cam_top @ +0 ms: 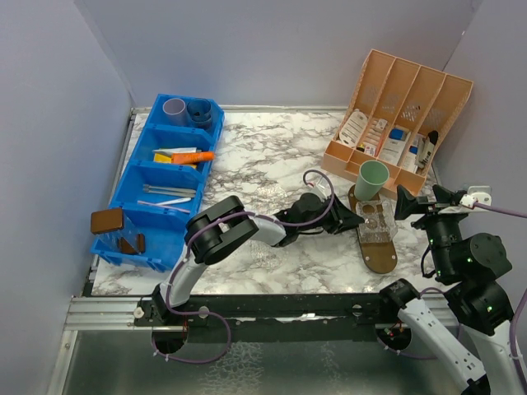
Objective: Prepare toiletry sets of a toothbrush and toothpaste on the tray
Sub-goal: Adjust the toothpaste holder on the tray.
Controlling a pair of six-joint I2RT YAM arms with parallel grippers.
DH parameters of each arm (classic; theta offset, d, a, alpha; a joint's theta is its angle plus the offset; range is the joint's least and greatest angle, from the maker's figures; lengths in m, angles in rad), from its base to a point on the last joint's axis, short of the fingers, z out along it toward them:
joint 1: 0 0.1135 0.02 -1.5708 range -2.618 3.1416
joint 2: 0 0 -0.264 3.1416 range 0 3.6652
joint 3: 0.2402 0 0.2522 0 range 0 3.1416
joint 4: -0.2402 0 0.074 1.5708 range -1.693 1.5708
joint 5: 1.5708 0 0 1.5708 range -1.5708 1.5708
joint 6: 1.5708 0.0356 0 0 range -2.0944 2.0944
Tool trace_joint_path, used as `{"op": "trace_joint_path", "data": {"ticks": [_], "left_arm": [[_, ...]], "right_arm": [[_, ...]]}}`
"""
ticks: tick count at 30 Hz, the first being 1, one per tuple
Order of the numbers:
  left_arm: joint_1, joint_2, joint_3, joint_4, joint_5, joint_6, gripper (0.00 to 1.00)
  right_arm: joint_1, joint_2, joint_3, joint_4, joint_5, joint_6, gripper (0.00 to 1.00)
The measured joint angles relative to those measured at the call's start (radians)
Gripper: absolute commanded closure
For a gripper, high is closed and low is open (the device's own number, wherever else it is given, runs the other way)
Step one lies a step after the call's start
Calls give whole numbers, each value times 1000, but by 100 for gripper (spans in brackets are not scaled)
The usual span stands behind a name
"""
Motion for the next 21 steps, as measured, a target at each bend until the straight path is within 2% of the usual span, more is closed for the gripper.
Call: {"op": "trace_joint_path", "data": {"ticks": [4,7,17,21], "left_arm": [[-4,0,-7,16,-22,-6,47],[-9,0,-8,19,-31,-3,40],[-10,3,-3,19,-31,-2,37],[-14,16,29,21,-29,-2,40]], "right_arm": [[1,0,-1,2,0,0,20],[1,0,-2,3,0,0,20],[7,0,-6,6,0,0,20],[7,-5,-8,6,0,0,20]]}}
